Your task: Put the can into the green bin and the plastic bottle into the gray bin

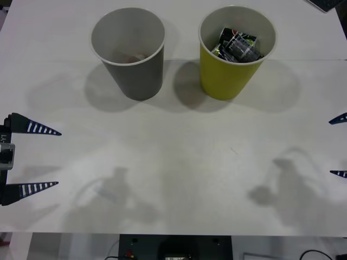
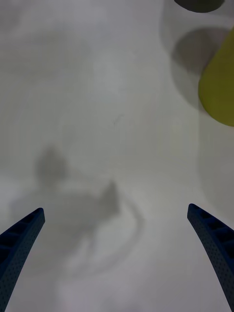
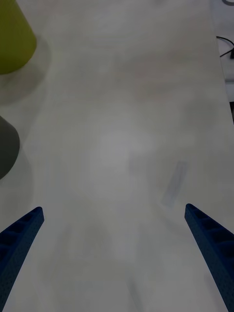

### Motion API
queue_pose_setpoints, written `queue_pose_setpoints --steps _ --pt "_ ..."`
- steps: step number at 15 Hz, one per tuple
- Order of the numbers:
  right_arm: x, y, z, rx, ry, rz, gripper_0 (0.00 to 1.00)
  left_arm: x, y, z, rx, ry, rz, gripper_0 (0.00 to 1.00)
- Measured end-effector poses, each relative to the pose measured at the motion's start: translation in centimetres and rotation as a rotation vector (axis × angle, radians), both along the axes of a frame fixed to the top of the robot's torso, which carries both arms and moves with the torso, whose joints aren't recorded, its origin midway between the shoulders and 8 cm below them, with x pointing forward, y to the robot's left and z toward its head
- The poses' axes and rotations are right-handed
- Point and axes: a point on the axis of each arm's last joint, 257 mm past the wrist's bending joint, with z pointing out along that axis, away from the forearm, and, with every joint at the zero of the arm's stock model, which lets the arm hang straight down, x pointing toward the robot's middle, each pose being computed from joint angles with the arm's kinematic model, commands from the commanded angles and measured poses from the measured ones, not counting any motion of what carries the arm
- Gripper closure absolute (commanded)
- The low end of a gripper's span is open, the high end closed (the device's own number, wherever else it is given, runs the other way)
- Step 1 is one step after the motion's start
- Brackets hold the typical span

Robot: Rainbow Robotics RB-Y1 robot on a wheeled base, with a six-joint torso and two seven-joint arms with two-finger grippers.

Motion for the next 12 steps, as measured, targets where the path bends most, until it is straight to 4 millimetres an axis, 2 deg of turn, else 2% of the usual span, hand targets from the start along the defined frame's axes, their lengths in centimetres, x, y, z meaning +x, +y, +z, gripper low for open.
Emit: queue_pose_setpoints --steps 7,12 --pt "-0.1 0.7 -2.6 -0.027 0.004 0.026 0.0 0.0 0.0 0.0 0.0 0.0 0.0 0.0" --pt "0.3 -0.1 -2.6 -0.057 -0.011 0.011 0.0 0.0 0.0 0.0 0.0 0.0 0.0 0.0"
